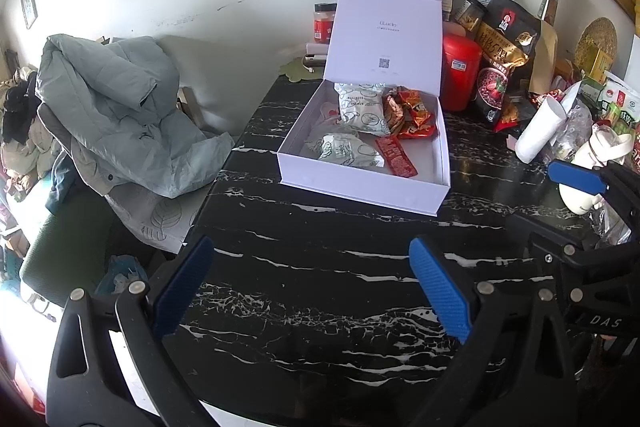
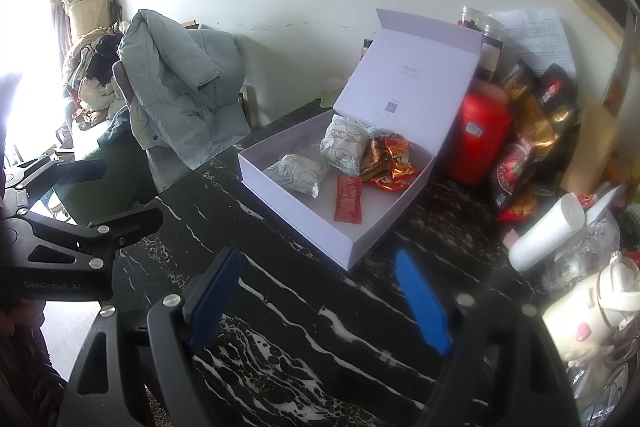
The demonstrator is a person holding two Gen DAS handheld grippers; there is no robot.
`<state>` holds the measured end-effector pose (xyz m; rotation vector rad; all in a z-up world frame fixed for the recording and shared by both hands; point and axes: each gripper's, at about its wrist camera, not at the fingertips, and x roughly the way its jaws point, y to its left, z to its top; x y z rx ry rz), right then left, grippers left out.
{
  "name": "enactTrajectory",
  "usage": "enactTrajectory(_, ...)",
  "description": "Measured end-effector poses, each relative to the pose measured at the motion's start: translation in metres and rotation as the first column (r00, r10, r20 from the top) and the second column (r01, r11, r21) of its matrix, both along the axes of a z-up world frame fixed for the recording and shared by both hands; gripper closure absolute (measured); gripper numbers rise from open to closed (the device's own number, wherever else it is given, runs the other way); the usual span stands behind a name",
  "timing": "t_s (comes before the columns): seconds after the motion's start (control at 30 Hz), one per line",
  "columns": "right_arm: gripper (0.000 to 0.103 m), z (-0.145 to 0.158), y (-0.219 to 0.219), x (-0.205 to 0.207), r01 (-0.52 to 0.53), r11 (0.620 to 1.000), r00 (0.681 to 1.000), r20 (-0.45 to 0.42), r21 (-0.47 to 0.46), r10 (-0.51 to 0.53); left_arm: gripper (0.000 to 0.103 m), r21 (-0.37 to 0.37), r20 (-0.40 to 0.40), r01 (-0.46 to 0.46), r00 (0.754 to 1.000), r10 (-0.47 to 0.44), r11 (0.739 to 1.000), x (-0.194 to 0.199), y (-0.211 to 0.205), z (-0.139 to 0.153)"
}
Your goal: Organize objects
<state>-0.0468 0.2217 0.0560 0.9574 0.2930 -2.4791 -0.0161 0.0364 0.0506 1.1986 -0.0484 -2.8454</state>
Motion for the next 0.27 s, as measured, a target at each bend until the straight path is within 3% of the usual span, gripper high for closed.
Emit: enactTrajectory(0.27, 0.022, -0.0021, 0.0013, -0.0002, 0.005, 1.000, 1.000, 0.003, 0.000, -0.005, 0.004, -0.008, -0.004, 0.000, 1.000, 0.000, 1.000, 0.0000, 0.0015, -0.0002)
